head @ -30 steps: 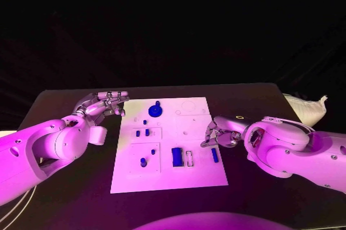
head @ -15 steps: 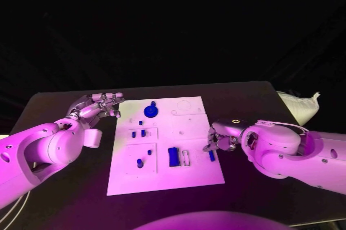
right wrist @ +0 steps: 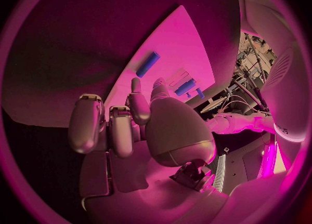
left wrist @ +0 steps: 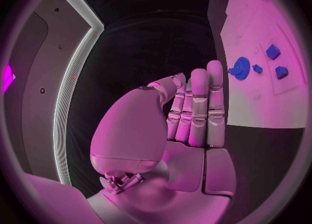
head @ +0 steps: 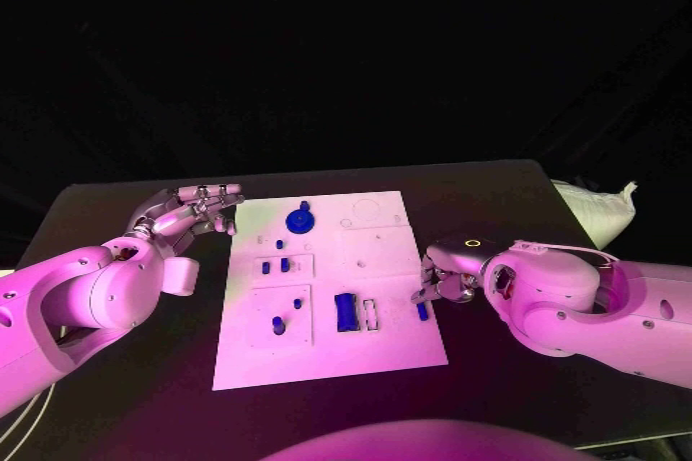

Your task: Assemble the parts on the task board

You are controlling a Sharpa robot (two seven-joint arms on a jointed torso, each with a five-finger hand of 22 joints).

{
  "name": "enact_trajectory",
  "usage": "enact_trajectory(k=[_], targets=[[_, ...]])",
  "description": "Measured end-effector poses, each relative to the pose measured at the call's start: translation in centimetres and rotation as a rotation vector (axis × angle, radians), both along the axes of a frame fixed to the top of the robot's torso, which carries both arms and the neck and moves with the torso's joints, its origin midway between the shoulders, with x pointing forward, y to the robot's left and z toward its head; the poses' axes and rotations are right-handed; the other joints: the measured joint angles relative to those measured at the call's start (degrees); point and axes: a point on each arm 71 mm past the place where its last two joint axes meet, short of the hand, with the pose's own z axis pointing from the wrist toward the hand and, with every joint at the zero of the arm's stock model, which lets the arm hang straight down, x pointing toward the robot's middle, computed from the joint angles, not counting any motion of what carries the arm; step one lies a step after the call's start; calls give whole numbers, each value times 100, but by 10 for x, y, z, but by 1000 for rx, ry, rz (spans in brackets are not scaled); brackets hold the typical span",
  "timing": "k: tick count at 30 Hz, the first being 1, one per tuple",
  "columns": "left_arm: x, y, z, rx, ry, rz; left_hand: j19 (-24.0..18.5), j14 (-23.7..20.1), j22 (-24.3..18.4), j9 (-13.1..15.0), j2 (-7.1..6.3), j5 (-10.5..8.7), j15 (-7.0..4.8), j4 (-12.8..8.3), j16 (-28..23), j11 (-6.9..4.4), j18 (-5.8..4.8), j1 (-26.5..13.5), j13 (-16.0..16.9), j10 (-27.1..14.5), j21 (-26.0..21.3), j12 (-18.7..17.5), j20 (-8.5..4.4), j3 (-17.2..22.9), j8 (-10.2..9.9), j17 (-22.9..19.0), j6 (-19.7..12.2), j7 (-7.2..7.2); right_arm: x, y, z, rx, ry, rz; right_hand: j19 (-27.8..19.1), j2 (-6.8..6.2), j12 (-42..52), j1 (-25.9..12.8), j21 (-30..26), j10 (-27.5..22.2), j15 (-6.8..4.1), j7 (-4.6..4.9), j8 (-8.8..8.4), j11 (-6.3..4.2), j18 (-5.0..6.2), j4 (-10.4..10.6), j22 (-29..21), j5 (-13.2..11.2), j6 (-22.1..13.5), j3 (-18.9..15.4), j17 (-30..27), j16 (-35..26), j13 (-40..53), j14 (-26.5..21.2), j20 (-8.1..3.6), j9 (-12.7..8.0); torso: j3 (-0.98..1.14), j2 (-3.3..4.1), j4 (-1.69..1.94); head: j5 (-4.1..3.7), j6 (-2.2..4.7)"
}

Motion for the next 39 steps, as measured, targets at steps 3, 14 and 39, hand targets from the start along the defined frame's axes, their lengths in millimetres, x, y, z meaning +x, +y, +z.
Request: enact_trajectory(k=[3,14,39], targets=[[0,0,0,0,0,0,0,0,0,0,0,0,0,0,0,0,-1,0,0,0,0,0,0,0,0,0,0,0,-1,-1,-4,-7,11,-1,0,0,0,0,0,0,0,0,0,0,0,0,0,0,0,0,4,0,1,0,0,0,-1,0,1,-2,-1],[0,2,0,3,-1,3,0,-20,0,-5,23,0,19,0,0,0,0,-23,0,0,0,0,0,0,0,1,0,0,-1,-3,-12,-25,33,-7,0,-25,0,25,0,0,0,0,0,0,0,0,0,-1,0,0,4,0,5,0,0,-1,1,-1,3,34,-11],[-1,3,0,5,1,2,0,-20,-5,-4,46,0,19,0,0,0,0,-46,-5,0,0,0,0,0,23,-5,0,0,5,18,-22,-46,2,44,0,-303,-164,609,-72,-50,20,3,-208,-11,0,-485,-68,11,82,485,3,-31,-63,0,0,36,-5,-8,4,91,-56]])
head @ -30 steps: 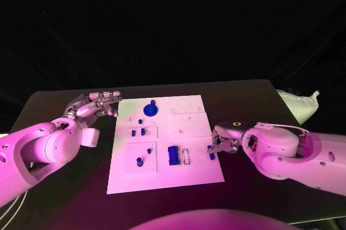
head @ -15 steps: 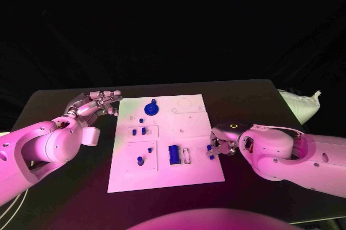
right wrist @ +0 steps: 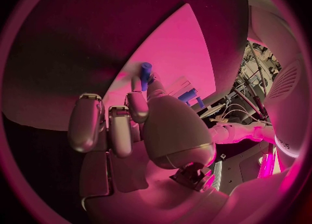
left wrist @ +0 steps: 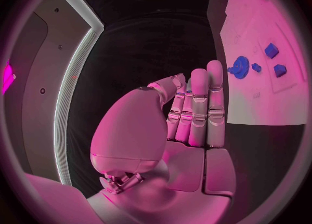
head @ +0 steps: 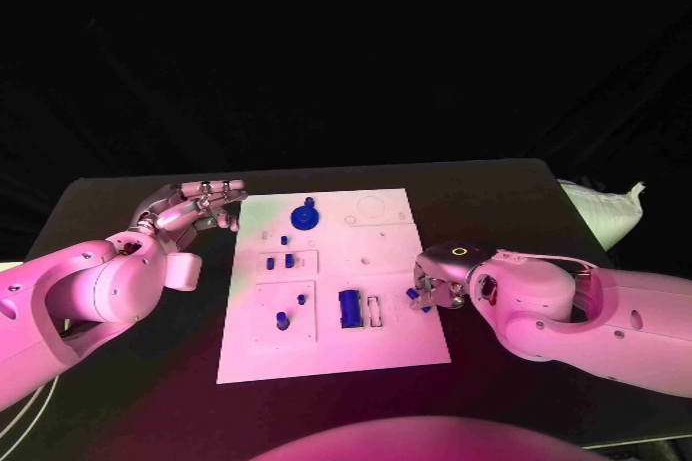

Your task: Assemble the parts on the task board

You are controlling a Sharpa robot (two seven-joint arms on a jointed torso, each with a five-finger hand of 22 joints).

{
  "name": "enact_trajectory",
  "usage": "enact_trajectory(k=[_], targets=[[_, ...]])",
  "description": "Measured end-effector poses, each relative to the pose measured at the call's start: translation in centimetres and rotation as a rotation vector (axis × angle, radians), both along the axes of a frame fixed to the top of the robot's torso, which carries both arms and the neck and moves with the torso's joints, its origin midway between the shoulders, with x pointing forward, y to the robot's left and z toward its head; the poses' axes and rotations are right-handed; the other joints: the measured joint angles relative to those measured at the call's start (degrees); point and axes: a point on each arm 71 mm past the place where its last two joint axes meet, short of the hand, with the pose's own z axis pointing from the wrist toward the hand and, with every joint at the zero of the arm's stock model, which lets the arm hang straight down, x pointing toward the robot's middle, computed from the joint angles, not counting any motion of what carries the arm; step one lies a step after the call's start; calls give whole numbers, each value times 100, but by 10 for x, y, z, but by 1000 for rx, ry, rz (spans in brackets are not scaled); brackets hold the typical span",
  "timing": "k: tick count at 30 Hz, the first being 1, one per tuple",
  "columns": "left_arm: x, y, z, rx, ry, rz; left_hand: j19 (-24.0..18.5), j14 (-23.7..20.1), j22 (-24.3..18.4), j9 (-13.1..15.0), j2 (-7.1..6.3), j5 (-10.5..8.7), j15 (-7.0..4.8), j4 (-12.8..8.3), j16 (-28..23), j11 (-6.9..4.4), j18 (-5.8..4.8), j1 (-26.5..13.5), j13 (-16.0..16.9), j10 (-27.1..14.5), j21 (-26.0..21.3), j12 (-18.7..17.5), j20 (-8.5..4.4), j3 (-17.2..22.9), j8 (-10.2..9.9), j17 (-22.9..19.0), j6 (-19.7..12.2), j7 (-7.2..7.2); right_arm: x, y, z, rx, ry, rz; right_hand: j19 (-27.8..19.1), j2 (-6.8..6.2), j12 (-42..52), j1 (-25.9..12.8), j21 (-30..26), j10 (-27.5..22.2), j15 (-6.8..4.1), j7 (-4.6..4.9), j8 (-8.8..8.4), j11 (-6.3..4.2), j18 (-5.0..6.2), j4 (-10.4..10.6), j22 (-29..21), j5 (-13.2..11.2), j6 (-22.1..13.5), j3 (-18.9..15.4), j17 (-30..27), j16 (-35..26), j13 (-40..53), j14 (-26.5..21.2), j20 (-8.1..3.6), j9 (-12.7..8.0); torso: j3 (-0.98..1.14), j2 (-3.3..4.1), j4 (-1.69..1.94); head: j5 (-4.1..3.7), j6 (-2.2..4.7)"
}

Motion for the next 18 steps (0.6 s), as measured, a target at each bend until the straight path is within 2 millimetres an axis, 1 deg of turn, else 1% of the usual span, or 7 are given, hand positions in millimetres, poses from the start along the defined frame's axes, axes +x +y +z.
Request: enact_trajectory(k=[2,3,5,9,14,16,18], targets=[[0,0,0,0,0,-1,0,0,0,0,0,0,0,0,0,0,0,0,0,0,0,0,0,0,0,0,0,0,1,2,0,-6,-7,9,0,-46,-66,47,-43,-18,0,30,-16,-10,-1,-62,-40,-8,-33,62,0,-3,-34,0,0,0,1,0,0,5,0],[0,0,0,0,0,-1,0,0,0,0,0,0,0,0,0,0,0,0,0,0,0,0,0,0,0,0,0,0,1,3,0,-10,-10,13,0,-62,-90,73,-49,-37,1,38,-16,5,0,-88,-52,-49,-43,96,0,-23,-48,-1,0,1,1,0,1,9,0],[0,0,0,0,1,-1,0,0,0,0,0,0,0,0,0,0,0,0,0,0,0,0,0,0,0,-2,0,0,0,5,-1,-18,-17,23,0,-84,-125,114,-82,-66,10,44,-17,15,0,-117,-74,-135,-52,187,0,-23,-74,-10,0,3,1,0,4,15,0],[0,0,0,2,3,-2,0,-13,-5,-7,0,0,-13,0,0,-19,0,0,-1,-24,-23,22,0,0,0,-10,-18,17,1,8,-1,-31,-27,35,0,-126,-126,171,-82,-67,10,47,-17,14,0,-165,-77,-148,-58,311,-1,-23,-90,-10,0,8,0,-2,7,23,1],[0,-1,0,5,5,-5,0,-22,-6,-7,0,0,-21,0,0,-1,0,0,-5,-41,-23,22,0,0,0,-12,-22,21,1,9,-2,-36,-34,40,0,-144,-137,188,-82,-69,11,55,-26,16,0,-157,-71,11,-67,458,-1,-23,-73,-10,0,8,1,-3,7,41,-4],[0,-1,0,6,6,-7,0,-22,-6,-7,0,0,-21,0,0,-1,0,0,-5,-41,-23,22,0,0,0,-12,-22,21,1,10,-1,-34,-38,42,0,-161,-149,202,-82,-77,12,61,-260,24,0,-173,-66,170,-73,572,-1,-23,-57,-11,0,8,1,-3,4,46,-12],[0,-2,-1,7,7,-8,0,-22,-6,-7,0,0,-21,0,0,-1,0,0,-4,-41,-23,22,0,0,0,-12,-22,21,1,11,-1,-31,-41,43,0,-191,-133,233,-82,-78,22,61,-325,25,0,-214,-41,325,-73,694,-1,-23,-57,-19,0,8,1,-3,4,49,-19]])
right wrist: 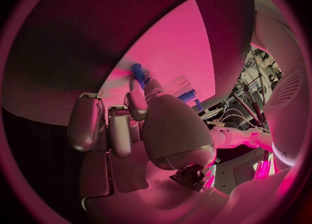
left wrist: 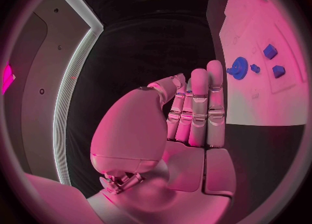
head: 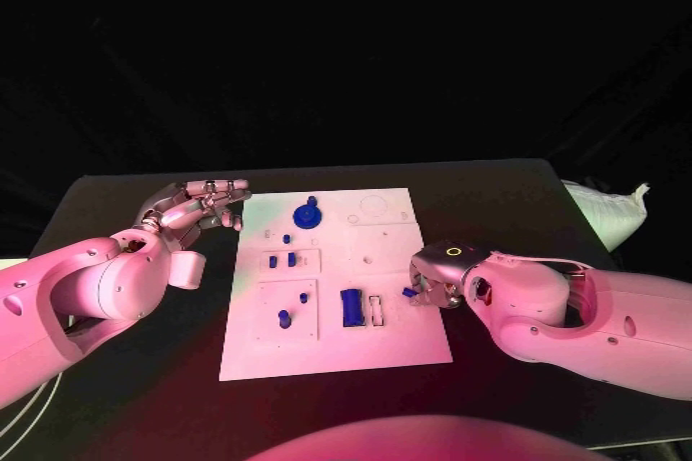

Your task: Assemble the parts on the task board

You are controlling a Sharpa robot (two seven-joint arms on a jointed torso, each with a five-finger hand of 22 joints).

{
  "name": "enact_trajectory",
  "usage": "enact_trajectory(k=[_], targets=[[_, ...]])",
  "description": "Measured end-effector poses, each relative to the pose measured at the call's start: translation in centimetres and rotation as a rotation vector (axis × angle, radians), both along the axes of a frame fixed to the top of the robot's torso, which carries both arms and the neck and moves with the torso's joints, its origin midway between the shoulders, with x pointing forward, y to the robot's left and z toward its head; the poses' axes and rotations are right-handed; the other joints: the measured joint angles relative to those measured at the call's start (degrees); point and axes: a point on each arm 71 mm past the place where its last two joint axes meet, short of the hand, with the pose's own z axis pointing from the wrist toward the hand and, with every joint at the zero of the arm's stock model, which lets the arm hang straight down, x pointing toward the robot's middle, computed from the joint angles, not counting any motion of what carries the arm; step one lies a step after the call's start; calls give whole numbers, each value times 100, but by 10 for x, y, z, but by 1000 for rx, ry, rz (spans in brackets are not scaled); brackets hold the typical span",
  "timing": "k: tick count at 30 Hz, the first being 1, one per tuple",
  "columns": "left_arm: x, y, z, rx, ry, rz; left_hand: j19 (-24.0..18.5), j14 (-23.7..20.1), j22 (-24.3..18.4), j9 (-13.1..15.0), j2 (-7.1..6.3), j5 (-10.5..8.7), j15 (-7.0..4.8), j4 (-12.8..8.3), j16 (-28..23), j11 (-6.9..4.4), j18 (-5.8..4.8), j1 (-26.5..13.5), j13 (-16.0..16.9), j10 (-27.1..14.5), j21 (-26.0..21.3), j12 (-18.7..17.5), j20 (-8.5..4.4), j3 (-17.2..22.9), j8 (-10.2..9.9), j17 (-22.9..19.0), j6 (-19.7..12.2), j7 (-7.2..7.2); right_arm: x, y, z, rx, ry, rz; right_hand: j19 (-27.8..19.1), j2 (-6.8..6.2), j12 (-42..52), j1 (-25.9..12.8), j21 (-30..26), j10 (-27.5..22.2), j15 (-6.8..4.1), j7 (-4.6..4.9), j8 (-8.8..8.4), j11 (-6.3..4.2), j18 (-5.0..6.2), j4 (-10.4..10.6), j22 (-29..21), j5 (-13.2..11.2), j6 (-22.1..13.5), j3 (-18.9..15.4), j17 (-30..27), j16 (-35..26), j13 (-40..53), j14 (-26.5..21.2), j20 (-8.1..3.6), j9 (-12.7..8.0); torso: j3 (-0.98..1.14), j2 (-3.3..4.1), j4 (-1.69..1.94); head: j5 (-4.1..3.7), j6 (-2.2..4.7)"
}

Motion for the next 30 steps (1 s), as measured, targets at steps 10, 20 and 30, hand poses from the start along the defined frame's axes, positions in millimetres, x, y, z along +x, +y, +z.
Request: enact_trajectory(k=[10,20,30], targets=[[0,-2,0,2,2,-6,-21,-21,-6,0,-24,0,20,0,0,0,0,-24,0,0,-23,0,21,0,0,-8,-19,-19,-2,0,-1,68,7,-32,0,-199,114,-5,41,-6,9,-2,-118,9,0,245,111,825,114,581,0,23,-253,34,0,-188,4,-5,-2,18,16],[0,-3,-1,2,5,-11,-21,-20,-5,1,-24,0,20,0,0,1,0,-24,0,0,-23,0,21,0,0,-8,-19,-19,-10,3,-1,182,61,-84,0,-657,267,-584,88,98,-37,-41,-185,-29,0,-138,160,845,169,1890,-1,46,211,25,0,-89,4,3,-1,17,36],[0,-4,-1,2,6,-13,-21,-20,-5,-4,-24,0,21,0,0,1,0,-24,-3,0,-23,0,21,0,0,-7,-19,-20,-16,13,1,286,108,-120,0,-685,289,-801,88,100,-37,-36,-175,-31,0,-102,181,769,207,2008,-1,46,234,26,0,-38,4,10,-4,33,24]])
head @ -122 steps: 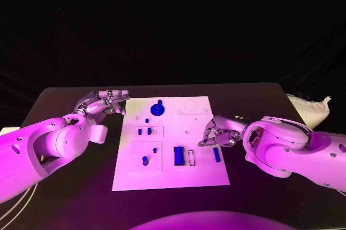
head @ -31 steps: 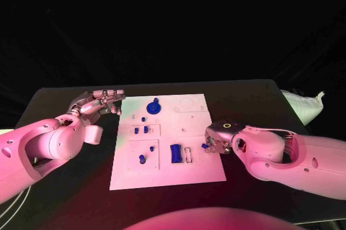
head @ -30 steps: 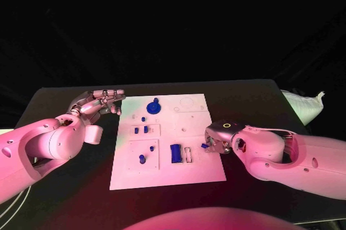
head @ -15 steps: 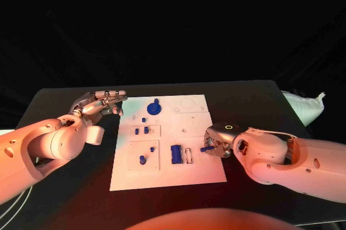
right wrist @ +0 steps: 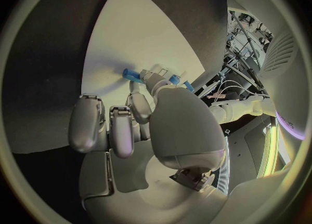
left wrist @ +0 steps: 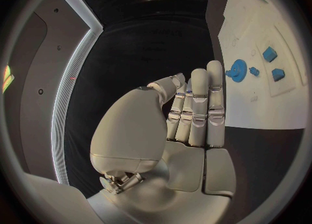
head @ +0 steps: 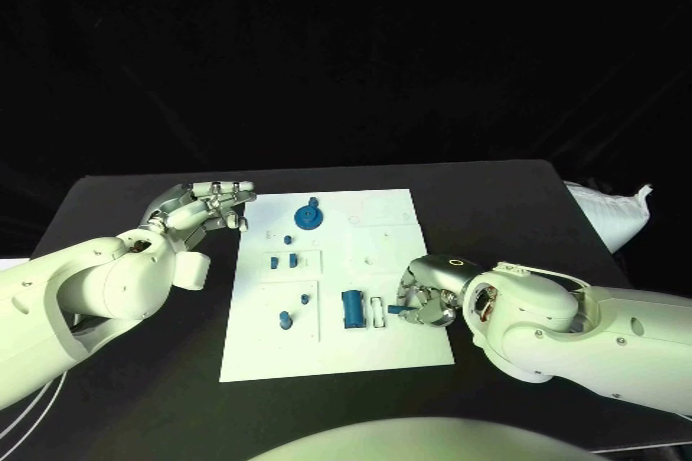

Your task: Assemble the parts on the task board

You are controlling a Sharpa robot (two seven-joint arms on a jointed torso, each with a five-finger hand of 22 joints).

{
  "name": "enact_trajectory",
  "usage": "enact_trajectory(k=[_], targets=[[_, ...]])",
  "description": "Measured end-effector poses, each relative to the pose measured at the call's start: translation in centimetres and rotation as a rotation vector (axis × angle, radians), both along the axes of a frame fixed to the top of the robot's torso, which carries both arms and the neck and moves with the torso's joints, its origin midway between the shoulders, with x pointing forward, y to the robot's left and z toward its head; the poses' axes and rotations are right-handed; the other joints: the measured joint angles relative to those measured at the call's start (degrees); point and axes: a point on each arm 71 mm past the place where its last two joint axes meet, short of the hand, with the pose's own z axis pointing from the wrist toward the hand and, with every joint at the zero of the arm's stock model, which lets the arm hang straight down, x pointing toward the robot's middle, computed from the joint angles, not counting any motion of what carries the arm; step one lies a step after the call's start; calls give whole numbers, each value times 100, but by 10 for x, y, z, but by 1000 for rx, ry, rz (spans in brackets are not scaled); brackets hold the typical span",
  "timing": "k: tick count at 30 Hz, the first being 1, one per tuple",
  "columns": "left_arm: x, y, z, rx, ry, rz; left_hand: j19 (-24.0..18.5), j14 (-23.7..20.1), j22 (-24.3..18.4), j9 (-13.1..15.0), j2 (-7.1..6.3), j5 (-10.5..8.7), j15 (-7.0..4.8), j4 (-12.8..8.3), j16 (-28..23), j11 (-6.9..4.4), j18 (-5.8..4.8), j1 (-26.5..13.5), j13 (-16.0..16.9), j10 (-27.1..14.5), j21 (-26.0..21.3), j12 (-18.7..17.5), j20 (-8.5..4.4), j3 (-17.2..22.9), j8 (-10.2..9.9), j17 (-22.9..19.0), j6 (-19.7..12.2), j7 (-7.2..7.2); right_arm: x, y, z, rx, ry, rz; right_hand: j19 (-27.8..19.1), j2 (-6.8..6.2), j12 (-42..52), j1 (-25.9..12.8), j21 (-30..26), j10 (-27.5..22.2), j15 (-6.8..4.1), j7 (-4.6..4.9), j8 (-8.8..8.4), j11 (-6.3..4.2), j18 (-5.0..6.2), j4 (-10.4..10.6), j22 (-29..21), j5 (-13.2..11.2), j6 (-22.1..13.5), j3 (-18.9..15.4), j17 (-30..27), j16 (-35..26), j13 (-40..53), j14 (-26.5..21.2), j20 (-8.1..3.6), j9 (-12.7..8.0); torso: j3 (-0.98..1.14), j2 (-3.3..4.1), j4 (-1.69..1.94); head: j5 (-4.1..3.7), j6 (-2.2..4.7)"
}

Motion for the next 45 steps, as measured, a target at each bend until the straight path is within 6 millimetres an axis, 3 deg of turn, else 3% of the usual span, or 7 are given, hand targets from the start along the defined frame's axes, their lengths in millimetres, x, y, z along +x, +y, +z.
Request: enact_trajectory(k=[18,31,45], targets=[[0,0,0,0,3,-4,0,0,1,1,0,0,0,0,0,0,0,0,1,0,0,0,0,0,0,1,0,0,0,7,0,68,27,-37,44,-80,44,-395,50,63,1,-41,39,-18,0,149,64,81,82,11,4,45,39,1,-1,89,1,-4,-1,23,-42],[-1,-1,0,0,6,-8,0,0,1,1,0,0,0,0,0,0,0,0,1,0,0,23,0,0,0,-6,0,0,5,10,-6,54,50,-39,64,-57,67,-659,90,104,-12,-80,92,-57,0,305,110,136,162,-64,3,45,48,-12,-21,149,-7,-4,3,28,-44],[-2,-1,0,6,8,-15,0,0,1,1,0,0,0,0,0,20,0,0,2,-20,0,23,0,0,0,-5,-20,20,6,16,-7,66,47,-44,83,-20,96,-802,90,124,-19,-80,111,-77,0,383,122,170,163,-97,2,44,77,-18,-41,174,1,-2,-2,51,-53]])
